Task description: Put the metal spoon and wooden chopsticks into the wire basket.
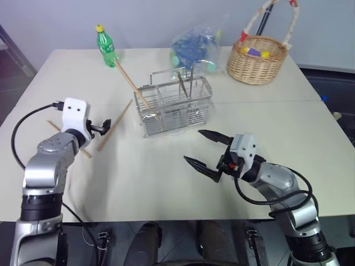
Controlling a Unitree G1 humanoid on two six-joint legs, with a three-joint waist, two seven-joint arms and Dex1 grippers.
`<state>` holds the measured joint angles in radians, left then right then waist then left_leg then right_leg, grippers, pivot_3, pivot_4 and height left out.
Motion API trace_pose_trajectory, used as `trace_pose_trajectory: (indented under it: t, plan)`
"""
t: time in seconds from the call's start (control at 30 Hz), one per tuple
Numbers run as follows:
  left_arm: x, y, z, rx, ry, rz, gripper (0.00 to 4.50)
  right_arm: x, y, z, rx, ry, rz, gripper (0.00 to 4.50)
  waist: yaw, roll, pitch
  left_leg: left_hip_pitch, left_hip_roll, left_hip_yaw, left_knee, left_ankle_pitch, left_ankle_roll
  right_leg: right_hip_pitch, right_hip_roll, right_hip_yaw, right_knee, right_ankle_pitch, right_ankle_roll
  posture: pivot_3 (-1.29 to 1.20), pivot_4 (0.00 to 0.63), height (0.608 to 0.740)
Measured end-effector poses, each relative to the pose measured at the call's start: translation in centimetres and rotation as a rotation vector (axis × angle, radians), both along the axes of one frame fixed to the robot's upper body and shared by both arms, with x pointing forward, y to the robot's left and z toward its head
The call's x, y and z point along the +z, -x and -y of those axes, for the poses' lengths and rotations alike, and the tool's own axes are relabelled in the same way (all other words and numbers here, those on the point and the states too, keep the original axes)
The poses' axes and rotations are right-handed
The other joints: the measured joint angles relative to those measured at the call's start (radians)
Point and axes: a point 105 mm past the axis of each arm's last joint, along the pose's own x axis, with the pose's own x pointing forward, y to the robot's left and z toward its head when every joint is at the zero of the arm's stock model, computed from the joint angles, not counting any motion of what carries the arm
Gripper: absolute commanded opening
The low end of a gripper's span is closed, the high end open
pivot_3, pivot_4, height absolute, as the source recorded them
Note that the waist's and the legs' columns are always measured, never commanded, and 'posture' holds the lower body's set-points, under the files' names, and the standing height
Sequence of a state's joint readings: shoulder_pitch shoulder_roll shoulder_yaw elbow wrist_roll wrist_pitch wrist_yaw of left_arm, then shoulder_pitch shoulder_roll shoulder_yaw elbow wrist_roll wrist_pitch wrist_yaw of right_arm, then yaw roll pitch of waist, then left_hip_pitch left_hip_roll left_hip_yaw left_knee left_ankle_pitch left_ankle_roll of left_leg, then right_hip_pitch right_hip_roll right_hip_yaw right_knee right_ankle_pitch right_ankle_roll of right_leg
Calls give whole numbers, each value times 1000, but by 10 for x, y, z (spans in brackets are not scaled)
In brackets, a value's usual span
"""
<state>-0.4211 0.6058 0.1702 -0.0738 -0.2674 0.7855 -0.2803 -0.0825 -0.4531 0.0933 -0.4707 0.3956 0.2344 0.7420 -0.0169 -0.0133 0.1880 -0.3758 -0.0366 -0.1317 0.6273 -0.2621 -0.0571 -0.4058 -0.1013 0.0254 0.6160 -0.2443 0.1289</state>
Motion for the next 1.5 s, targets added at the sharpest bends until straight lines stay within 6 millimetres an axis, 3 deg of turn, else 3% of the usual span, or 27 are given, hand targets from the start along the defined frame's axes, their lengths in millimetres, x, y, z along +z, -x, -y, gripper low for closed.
trace_pose_trajectory:
  t: [0.33, 0.73, 0.83, 1.07, 1.5]
  plan:
    - [-29, -14, -6, 87, -57, -309, 4500, -3, -2, 2, -54, -8, 0, 4459, -1, -1, 0, 0, 0, 0, 0, 0, 0, -1, 0, 0, 2, 0, 0, 0, 150, 740]
    - [-24, -25, -2, 92, -108, -427, 4500, -3, -4, 0, -82, -25, 10, 4459, 0, 0, 0, 1, 0, 0, 1, 0, 0, 0, 0, 0, 5, 0, 0, 0, 150, 740]
    - [-25, -26, 2, 80, -105, -433, 3710, -4, -4, 1, -89, -22, 10, 4500, 0, 0, 0, 1, 0, 0, 1, 1, -1, 0, 0, 0, 5, 0, 0, 0, 150, 740]
    - [-31, -23, 17, 26, -78, -456, 44, -5, -4, 0, -96, -18, 8, 4500, -5, 0, 0, 2, 0, 0, 1, 1, -1, -1, 0, 0, 8, 0, 0, 0, 150, 740]
    - [-32, -17, 15, 48, -78, -462, 44, -5, -4, 0, -95, -17, 7, 4500, -7, 0, 0, 2, 0, 0, 2, 1, -1, -2, 0, 0, 10, 0, 0, 0, 150, 740]
